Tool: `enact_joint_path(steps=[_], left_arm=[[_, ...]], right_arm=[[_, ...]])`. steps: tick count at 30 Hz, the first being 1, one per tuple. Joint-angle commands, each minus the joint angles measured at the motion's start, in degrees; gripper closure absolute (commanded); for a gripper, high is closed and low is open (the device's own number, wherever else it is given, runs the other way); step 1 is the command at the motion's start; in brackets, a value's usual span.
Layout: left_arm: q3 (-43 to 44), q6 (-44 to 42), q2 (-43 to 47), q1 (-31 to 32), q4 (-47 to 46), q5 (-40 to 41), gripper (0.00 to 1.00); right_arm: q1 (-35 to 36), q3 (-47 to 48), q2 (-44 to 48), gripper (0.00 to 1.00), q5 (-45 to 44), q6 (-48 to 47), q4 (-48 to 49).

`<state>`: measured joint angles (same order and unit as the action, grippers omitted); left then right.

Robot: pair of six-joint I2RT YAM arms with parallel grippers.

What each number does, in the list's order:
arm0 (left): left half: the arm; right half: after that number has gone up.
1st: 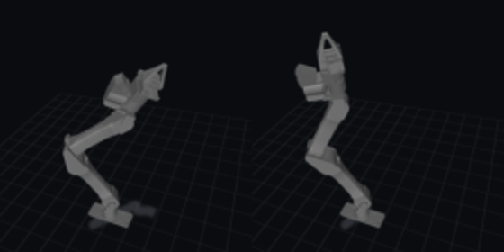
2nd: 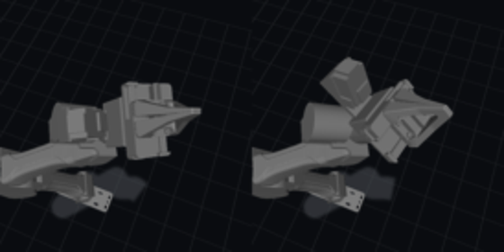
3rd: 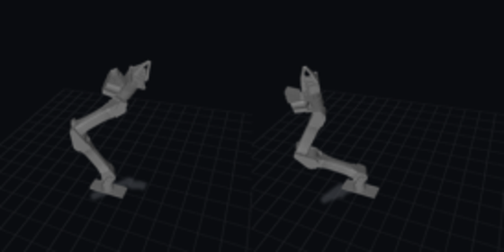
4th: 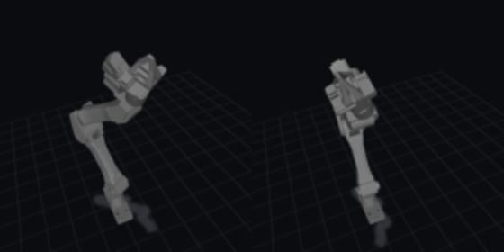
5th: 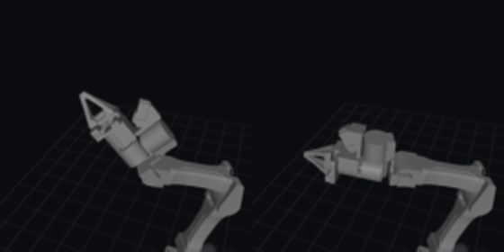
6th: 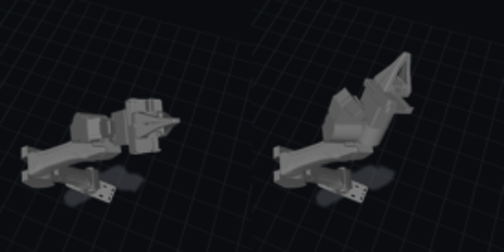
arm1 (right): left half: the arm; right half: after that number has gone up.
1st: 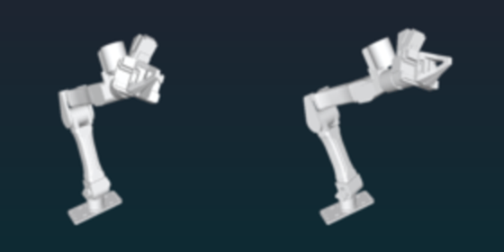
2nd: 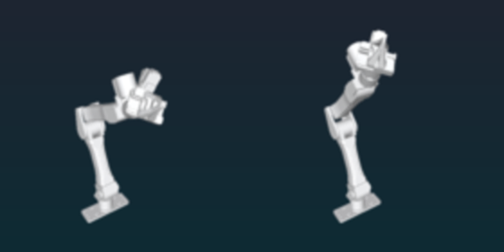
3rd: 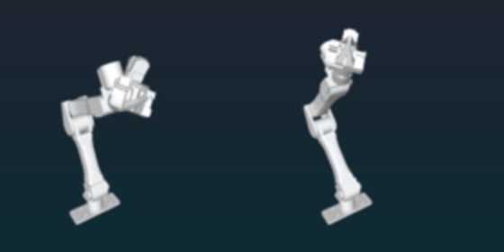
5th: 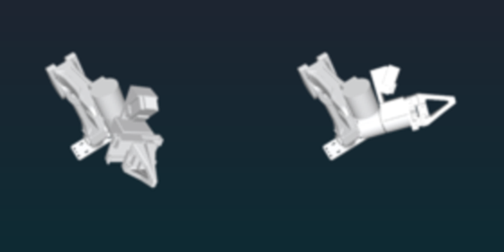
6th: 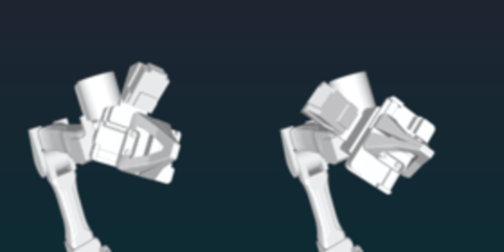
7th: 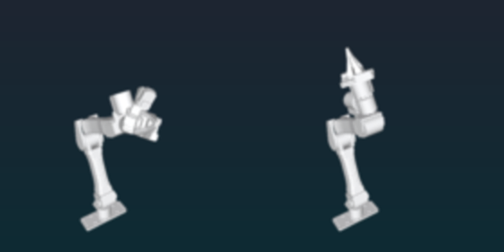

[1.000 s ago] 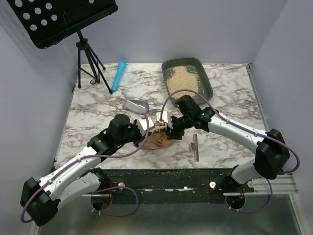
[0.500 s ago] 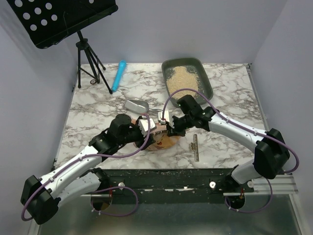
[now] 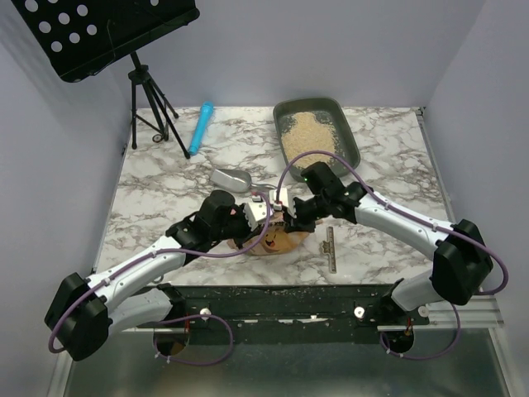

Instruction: Fill the litter box with clean litter

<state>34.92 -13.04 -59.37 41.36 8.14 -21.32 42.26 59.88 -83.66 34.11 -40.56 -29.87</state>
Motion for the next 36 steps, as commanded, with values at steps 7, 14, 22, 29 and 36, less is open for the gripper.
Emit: enact_joint_path(steps=[7,14,22,29,36], left_arm=[[-0.9,1.52,3.73,-0.14,-1.81,6.37,1.0],[-0.2,4.16,4.53,0.03,-2.17,13.14,1.0],[0.86,5.74,5.49,0.12,-0.58,25.79,1.0],[1.38,7.85,7.34,0.03,-0.85,30.11,1.0],[1.65,9.17,8.49,0.12,-0.41,30.81,1.0]], right_arm=[[-1.3,5.07,5.24,0.69,-10.0,15.21,0.24],[-1.3,3.76,17.81,0.53,-25.21,31.39,-2.82],[-1.3,-1.26,21.7,0.6,-31.9,47.4,-9.31],[-1.22,-6.34,15.99,0.57,-35.16,61.2,-10.66],[4.22,-6.09,3.52,0.56,-40.87,65.34,-13.46]])
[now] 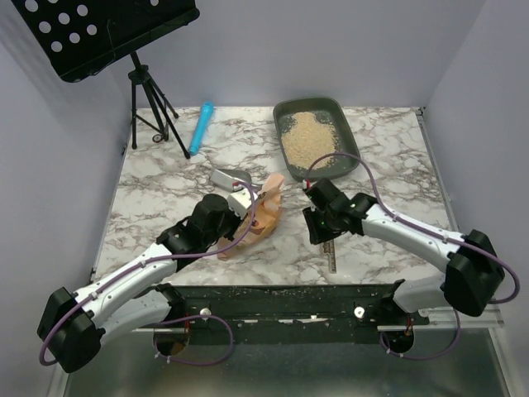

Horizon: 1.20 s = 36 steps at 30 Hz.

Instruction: Fill the litter box with clean litter

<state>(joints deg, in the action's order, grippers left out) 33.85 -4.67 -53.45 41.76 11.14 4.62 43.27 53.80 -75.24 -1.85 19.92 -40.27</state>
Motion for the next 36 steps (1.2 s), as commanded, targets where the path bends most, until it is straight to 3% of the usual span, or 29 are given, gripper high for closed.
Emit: enact_joint_path(steps=[1,9,31,36], left_arm=[[2.8,0.54,2.65,-0.36,-3.05,4.78,1.0],[2.28,0.1,4.85,-0.27,-3.14,5.31,1.0],[1.93,-0.34,4.85,-0.1,-2.96,4.87,1.0],[1.93,-0.34,4.58,-0.19,-2.96,4.87,1.0]], right_arm=[[3.84,0.34,-6.04,0.55,-5.7,5.38,-3.49],[6.39,2.8,-11.85,0.53,-12.92,8.9,-8.42],[6.74,2.45,-18.36,0.56,-17.05,10.49,-3.15],[6.74,1.84,-19.06,0.66,-17.84,10.49,-2.53]])
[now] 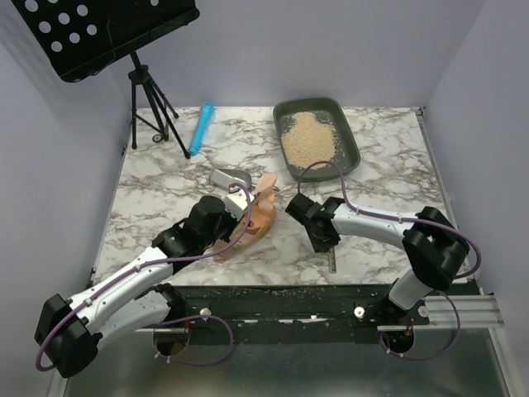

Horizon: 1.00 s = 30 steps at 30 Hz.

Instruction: Fill the litter box with clean litter

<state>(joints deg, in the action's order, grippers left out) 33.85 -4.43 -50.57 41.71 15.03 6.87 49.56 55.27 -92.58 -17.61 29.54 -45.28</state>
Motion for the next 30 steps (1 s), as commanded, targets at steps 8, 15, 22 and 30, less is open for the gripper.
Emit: enact_joint_path(steps=[8,15,22,30], left_arm=[[1.84,-0.67,1.08,-0.14,-6.85,2.44,1.0],[1.84,-0.93,1.08,-0.05,-7.2,1.92,1.0],[1.49,-1.55,1.43,0.12,-7.64,0.69,1.0],[1.22,-1.9,1.26,0.21,-8.69,-0.98,1.0]], right_arm=[[0.27,-1.38,-1.73,0.93,-2.43,1.13,3.7],[0.19,-1.3,1.51,1.0,-7.17,1.49,2.13],[-0.52,-1.12,4.77,1.0,-9.9,1.22,0.1],[-1.66,-2.44,8.19,1.0,-11.05,1.05,0.8]])
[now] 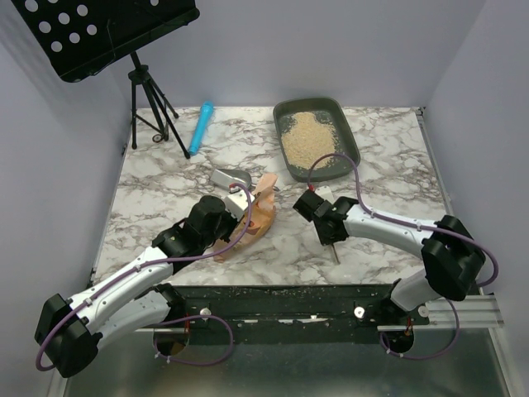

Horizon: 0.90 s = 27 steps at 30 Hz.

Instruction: Fill the litter box with clean litter

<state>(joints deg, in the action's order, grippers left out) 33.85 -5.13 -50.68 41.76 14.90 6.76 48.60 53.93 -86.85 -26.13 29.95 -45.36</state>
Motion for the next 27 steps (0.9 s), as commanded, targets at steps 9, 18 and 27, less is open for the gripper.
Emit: enact_joint_path(steps=[9,18,27], left_arm=[[1.75,-2.95,-1.09,0.17,-12.08,-10.88,0.99],[7.89,-12.62,-5.83,0.52,-13.93,-30.83,1.0],[15.99,-21.51,-18.84,0.43,-12.5,-45.17,1.0]], right_arm=[[-2.45,1.35,10.55,0.99,-4.28,-2.7,1.07],[-6.76,2.76,21.19,1.0,-1.47,-7.45,2.82],[-8.96,3.11,28.57,1.0,1.87,-10.71,3.26]])
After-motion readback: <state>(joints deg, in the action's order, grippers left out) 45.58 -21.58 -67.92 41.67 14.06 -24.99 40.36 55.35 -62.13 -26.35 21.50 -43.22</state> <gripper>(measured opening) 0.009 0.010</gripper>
